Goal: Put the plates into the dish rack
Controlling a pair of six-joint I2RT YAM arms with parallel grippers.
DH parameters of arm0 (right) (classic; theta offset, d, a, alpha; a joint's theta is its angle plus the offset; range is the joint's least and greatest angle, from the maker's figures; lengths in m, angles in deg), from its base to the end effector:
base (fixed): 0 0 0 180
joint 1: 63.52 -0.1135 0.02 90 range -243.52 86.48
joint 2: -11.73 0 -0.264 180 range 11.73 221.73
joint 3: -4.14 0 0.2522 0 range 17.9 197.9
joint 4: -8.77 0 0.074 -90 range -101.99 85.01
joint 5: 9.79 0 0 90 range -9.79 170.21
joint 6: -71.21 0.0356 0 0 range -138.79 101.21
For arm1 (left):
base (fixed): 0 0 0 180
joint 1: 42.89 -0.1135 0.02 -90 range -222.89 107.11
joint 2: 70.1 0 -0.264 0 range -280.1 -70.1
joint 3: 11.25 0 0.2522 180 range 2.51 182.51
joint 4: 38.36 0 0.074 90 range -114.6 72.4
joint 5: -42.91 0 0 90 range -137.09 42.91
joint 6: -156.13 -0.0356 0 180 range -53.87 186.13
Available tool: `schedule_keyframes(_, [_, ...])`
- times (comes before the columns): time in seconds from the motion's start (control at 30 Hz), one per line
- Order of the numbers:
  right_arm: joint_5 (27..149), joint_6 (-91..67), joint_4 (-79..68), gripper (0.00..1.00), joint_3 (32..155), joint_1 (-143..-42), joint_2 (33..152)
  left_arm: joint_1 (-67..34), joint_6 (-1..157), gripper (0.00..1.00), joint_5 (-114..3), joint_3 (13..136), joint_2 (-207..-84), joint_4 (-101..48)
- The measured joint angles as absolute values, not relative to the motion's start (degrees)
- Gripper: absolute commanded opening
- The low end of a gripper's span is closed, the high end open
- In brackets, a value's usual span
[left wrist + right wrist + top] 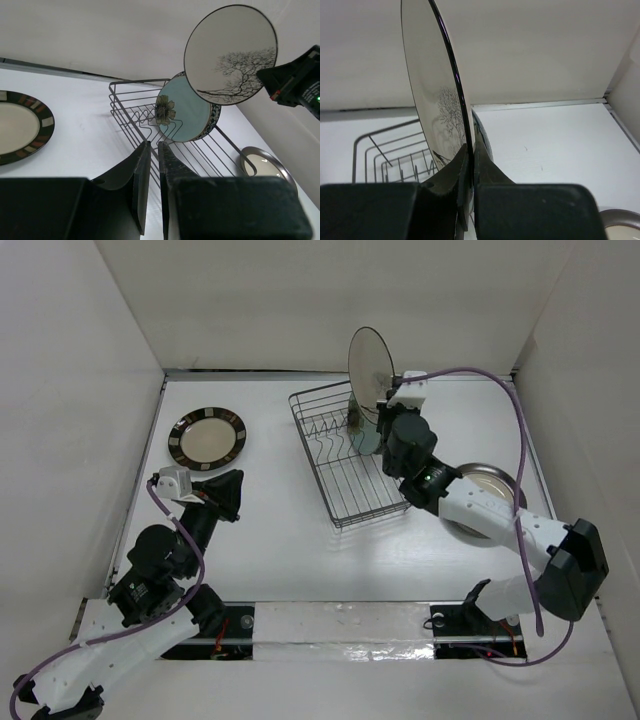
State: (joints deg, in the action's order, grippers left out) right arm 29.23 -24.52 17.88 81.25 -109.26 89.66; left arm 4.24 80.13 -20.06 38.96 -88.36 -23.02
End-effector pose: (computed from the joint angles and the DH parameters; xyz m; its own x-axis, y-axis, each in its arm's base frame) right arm 0.2378 0.2044 0.3820 0.0916 0.0039 -0.9958 0.0953 0.9954 0.0127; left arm 0.0694 -0.0510 0.3599 0.1024 -0.4271 -0.8984 0.3930 0.8470 -0.3579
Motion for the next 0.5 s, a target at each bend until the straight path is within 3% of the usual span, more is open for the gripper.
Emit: schedule_keyframes(0.5, [38.8, -25.16, 5.58, 0.0, 86.3, -106.59, 103.19, 4.24, 80.1, 0.11, -20.54, 38.96, -89.56, -23.04])
